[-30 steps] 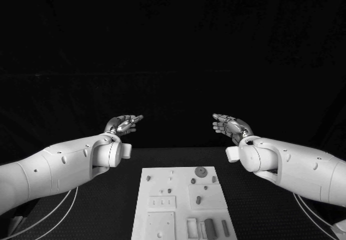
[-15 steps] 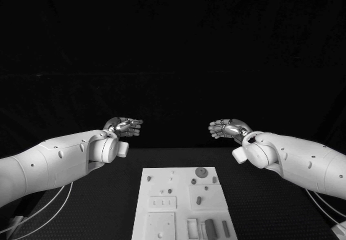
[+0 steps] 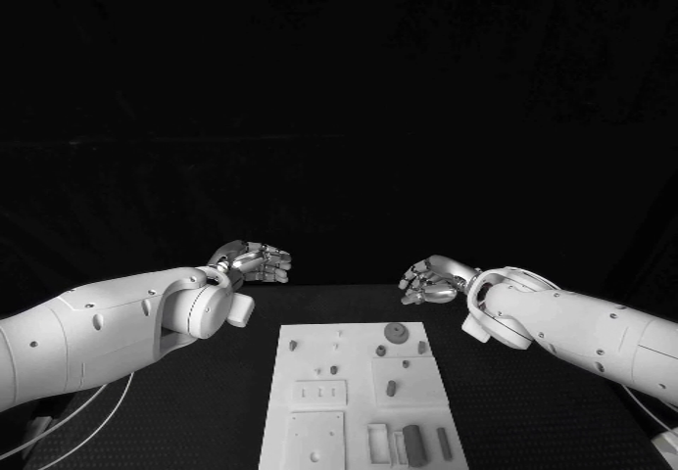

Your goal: Assemble the parts on the task board

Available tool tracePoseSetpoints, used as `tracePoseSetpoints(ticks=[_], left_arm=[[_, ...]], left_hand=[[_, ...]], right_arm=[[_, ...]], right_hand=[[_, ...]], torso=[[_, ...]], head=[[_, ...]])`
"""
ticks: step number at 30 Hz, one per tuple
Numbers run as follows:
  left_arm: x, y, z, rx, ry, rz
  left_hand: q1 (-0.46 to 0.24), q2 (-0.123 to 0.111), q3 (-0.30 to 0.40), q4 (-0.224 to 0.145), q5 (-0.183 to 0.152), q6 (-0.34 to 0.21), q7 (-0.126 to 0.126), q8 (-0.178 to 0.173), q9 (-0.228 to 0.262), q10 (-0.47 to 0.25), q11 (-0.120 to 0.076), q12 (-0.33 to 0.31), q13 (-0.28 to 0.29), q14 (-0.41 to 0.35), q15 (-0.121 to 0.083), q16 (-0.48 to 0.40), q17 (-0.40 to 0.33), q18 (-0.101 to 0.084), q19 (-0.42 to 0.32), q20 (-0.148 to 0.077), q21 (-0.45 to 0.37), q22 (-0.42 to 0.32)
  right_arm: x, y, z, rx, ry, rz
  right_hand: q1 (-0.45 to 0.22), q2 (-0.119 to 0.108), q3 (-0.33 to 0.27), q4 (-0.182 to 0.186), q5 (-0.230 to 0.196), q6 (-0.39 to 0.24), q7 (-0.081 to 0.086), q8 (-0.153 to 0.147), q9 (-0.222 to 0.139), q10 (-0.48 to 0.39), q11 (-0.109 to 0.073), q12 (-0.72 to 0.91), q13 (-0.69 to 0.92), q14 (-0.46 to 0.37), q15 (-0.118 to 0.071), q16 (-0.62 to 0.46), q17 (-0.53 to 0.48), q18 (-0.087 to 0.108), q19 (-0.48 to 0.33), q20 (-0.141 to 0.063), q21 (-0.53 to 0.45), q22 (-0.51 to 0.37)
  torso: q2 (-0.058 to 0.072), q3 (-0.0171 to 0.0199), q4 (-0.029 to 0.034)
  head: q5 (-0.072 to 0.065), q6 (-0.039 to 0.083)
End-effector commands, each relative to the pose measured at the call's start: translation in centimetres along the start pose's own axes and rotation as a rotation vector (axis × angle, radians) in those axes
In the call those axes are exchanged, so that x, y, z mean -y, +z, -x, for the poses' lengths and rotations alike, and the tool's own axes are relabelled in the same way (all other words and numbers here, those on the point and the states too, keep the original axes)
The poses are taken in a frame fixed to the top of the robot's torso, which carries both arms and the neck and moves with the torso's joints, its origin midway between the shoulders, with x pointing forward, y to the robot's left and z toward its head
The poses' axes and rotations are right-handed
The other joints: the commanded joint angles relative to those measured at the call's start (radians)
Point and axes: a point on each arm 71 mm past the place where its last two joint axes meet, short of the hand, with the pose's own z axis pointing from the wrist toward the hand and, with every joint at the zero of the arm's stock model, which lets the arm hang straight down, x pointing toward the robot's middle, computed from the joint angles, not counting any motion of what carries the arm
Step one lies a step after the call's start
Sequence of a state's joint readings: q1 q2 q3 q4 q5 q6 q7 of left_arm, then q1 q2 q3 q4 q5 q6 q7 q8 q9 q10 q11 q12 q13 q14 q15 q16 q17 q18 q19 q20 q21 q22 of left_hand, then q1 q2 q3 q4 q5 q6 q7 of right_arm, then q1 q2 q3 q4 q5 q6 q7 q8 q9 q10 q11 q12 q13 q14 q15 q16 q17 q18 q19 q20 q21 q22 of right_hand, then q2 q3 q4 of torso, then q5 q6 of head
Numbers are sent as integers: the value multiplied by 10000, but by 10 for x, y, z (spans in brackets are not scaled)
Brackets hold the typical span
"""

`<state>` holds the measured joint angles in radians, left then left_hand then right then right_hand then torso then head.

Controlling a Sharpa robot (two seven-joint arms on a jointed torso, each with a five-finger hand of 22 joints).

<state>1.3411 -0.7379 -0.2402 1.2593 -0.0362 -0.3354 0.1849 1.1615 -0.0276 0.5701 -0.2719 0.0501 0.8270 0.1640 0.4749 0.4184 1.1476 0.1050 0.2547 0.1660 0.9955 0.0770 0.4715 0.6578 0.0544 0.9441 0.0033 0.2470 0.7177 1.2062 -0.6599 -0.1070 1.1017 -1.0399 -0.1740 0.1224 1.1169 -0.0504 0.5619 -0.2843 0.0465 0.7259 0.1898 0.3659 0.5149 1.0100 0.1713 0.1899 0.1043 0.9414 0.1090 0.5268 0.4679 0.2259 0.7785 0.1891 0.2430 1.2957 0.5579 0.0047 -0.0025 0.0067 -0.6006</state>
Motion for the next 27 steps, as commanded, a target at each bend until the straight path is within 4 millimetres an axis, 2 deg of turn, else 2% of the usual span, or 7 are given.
tracePoseSetpoints(ticks=[1,2,4,7,14,18,27], left_arm=[[-1,-5,-9,-585,46,-229],[-2,-6,-10,-626,21,-204],[-3,-7,-13,-722,-23,-153],[-4,-9,-16,-832,-72,-131],[-5,-10,-19,-955,-136,-80],[-5,-10,-22,-1026,-156,-55],[-5,-13,-27,-1232,-204,-29]], left_hand=[[-156,-42,-22,-75,9,72,25,-100,-31,94,-6,-96,2,99,9,-85,27,-32,78,-40,-44,4],[-195,-62,-30,-76,9,66,31,-122,-42,93,-1,-120,-1,100,14,-105,36,-44,78,-49,-53,3],[-248,-90,-36,-79,9,50,45,-163,-60,82,12,-166,-8,99,26,-142,53,-66,78,-66,-68,2],[-319,-134,-47,-78,8,10,71,-225,-87,48,39,-240,-22,96,49,-194,78,-99,72,-88,-92,1],[-460,-184,-69,-40,7,-50,113,-319,-121,1,82,-365,-38,85,75,-294,129,-159,53,-121,-140,0],[-498,-201,-76,-27,7,-61,121,-339,-127,-6,90,-395,-40,81,81,-322,145,-175,47,-129,-153,1],[-573,-241,-91,8,8,-84,136,-377,-137,-20,106,-454,-43,76,87,-375,180,-199,39,-140,-176,4]], right_arm=[[-5,-1,-14,-861,-2996,412],[-5,-1,-17,-947,-3187,445],[-7,0,-26,-1113,-3751,545],[-9,1,-35,-1314,-4330,649],[-13,6,-49,-1155,-5221,754],[-16,8,-54,-1190,-5473,772],[-19,11,-56,-986,-5819,754]], right_hand=[[467,-169,-104,-90,42,749,-26,51,-132,812,-258,-19,-111,1455,-642,514,595,359,1546,-301,438,14],[496,-205,-126,-94,38,797,-42,42,-144,881,-281,-27,-116,1517,-672,541,652,359,1621,-330,457,22],[529,-256,-162,-95,39,877,-68,16,-169,973,-311,-64,-134,1588,-706,560,744,359,1721,-368,469,30],[537,-293,-196,-92,37,956,-92,-11,-194,1070,-338,-103,-151,1661,-737,574,838,359,1818,-399,480,41],[531,-379,-240,-84,37,1078,-119,-95,-254,1235,-386,-213,-191,1839,-801,598,1038,359,2038,-470,506,72],[532,-394,-255,-82,37,1146,-131,-140,-283,1460,-465,-197,-153,1999,-877,651,1175,359,2208,-531,555,114],[505,-409,-283,-80,36,1220,-147,-196,-316,1558,-504,-274,-135,2148,-930,730,1354,359,2379,-598,605,176]], torso=[[169,48,63],[204,57,77],[265,72,113],[357,71,168],[609,70,250],[716,63,285],[970,29,387]], head=[[-48,-429],[-48,-522],[-43,-795],[-38,-922],[-92,-890],[-128,-932],[-214,-795]])
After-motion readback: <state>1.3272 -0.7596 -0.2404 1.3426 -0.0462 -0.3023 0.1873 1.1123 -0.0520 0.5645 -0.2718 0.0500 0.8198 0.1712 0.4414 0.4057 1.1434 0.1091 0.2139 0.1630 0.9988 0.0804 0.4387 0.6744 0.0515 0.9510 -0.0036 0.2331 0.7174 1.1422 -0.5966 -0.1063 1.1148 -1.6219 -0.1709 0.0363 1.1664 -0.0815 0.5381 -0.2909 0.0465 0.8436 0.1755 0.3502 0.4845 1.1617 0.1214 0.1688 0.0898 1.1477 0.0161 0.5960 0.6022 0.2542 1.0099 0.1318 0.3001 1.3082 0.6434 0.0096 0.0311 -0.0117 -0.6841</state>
